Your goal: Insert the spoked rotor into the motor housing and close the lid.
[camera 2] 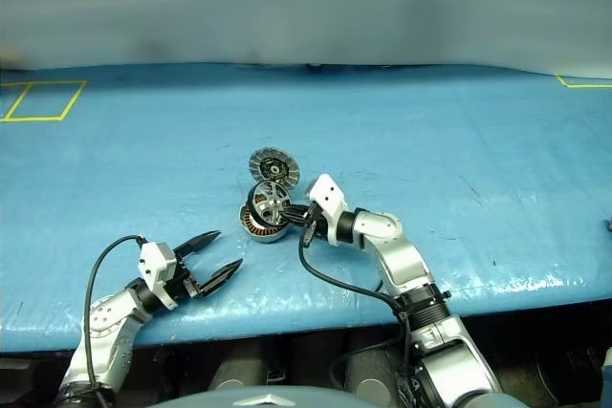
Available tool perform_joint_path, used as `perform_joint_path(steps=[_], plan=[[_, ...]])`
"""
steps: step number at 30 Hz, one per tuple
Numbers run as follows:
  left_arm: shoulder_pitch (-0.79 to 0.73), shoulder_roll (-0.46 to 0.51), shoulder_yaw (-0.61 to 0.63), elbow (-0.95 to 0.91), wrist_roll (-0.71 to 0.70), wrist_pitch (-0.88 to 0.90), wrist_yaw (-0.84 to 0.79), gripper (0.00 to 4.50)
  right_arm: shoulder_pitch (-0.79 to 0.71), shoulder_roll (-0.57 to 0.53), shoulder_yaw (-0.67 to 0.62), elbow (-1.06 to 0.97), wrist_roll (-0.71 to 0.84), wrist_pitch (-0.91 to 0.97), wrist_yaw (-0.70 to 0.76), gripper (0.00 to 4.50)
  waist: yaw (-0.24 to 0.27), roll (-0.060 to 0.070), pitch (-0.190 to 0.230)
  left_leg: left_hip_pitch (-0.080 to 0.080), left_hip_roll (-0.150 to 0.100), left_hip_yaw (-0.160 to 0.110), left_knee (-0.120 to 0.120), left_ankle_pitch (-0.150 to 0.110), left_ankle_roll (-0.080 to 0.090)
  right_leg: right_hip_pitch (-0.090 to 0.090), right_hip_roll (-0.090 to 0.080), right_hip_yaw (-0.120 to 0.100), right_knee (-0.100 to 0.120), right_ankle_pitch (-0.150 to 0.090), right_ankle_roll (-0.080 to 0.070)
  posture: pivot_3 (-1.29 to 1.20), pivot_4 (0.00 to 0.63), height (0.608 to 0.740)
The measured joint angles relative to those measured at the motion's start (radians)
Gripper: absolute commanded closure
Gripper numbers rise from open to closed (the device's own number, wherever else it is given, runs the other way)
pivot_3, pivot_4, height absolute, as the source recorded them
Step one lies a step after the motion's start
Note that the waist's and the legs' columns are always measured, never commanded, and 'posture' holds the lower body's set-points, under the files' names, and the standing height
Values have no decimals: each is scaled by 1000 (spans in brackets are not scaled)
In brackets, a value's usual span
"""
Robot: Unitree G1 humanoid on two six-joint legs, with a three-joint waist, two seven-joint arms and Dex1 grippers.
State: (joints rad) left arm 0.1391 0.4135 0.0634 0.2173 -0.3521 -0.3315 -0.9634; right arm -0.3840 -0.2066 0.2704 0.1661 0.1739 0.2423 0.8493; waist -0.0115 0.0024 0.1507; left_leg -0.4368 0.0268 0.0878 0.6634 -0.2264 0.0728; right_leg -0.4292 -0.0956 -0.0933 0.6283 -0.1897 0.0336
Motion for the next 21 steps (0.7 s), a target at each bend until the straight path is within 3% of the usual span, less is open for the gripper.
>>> perform_joint_path(steps=[1, 4, 8, 15, 18, 21], plan=[[0, 0, 0, 0, 0, 0, 0, 280, 0, 0, 1, 0, -4, -1, 0, 4467, 0, 0, 0, 0, 0, 0, 0, 0, 0, 0, 0, 0, 0, 0, 0, 0, 150, 740], [0, 0, 0, 1, 0, -2, 2, 280, -3, -6, 7, 0, -11, -2, 3, 3749, 0, 0, 0, 0, 0, 0, 0, 0, 0, 0, 0, 0, 0, 0, 0, 0, 150, 740], [0, 0, 0, 4, 0, -5, 2, 280, -3, -16, 14, 0, -19, -4, 2, 2403, 0, 0, 0, 0, 0, 0, 0, 0, 0, 0, 0, 0, 0, 0, 0, 0, 150, 740], [0, 0, 0, 7, 0, -8, 2, 280, -3, -3, 18, -2, -5, -15, 6, 2403, 0, 0, 0, 0, 0, 0, 0, 0, 0, 0, 0, 0, 0, 0, 0, 0, 150, 740], [0, 0, 0, 8, 0, -9, 2, 280, -3, 15, 13, -3, 12, -15, 3, 3011, 0, 0, 0, 0, 0, 0, 0, 0, -1, 0, 0, 0, 0, 0, 0, 0, 150, 740], [-1, 0, -1, 9, 0, -10, 2, 280, -3, 32, 11, -1, 16, -16, 0, 3954, 0, 0, 0, 0, 0, 0, 0, 0, -1, 0, 0, 0, 0, 0, 0, 0, 150, 740]])
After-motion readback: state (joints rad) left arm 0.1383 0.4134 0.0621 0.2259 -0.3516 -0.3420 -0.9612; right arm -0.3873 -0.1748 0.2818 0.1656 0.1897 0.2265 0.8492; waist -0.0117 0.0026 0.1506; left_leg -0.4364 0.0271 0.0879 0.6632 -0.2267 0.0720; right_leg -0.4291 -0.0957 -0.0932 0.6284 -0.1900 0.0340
